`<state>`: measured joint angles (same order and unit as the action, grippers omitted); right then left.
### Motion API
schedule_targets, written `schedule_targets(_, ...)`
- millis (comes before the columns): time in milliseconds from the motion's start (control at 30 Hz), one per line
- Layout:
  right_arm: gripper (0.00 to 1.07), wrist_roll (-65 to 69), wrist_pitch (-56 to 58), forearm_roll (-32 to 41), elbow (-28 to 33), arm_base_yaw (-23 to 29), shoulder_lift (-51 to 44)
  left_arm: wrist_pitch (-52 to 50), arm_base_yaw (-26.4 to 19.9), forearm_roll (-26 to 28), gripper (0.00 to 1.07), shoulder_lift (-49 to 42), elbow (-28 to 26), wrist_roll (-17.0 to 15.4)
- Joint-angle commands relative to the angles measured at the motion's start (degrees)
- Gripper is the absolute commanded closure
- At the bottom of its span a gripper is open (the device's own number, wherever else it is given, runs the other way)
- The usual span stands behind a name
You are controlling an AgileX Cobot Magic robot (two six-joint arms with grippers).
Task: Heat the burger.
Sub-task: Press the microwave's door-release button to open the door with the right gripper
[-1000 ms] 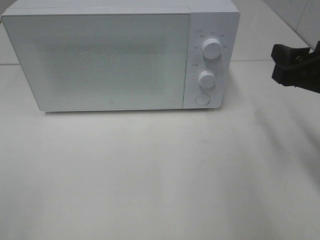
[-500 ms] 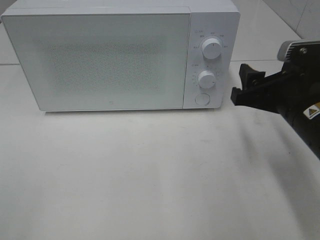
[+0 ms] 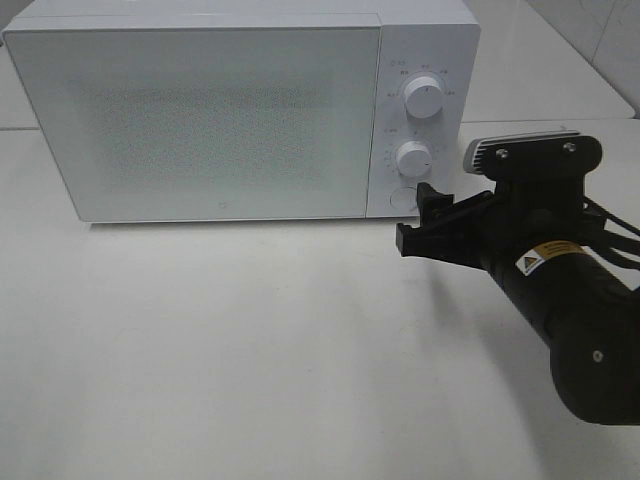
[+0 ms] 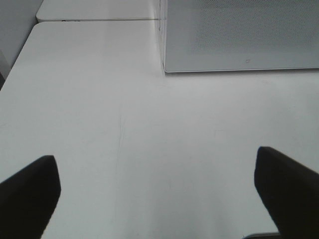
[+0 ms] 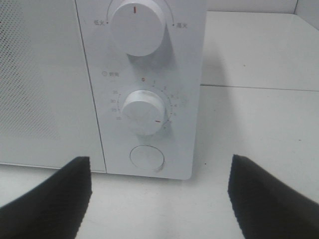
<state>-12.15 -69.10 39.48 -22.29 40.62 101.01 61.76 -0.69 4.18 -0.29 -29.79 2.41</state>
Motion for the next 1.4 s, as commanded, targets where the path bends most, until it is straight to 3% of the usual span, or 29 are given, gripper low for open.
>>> schedule_targets(33,0.31,0.17,-10.71,0.57,-1.78,1.09,1.55,-0.52,-0.17,-0.06,0.09,-0.46,0.17,-0.4)
schedule_targets(300,0.31,0.17,-9.28,3.44,-5.67,3.55,6.25,-0.52,-0.17,-0.06,0.09,-0.46,0.17,-0.4)
schedule_targets(900,0.33,7.39,-7.28,3.5,-6.02,3.55,6.99,-0.52,-0.17,-0.06,0.09,-0.46,0.17,-0.4)
schedule_targets(1033,0.38,16.39,-7.28,3.5,-6.02,3.55,6.99,-0.52,-0.17,-0.06,0.09,-0.46,0.17,-0.4)
schedule_targets(1400,0.61,57.58,-6.02,3.38,-6.02,3.55,6.99,-0.52,-0.17,-0.06,0.09,-0.46,0.17,-0.4)
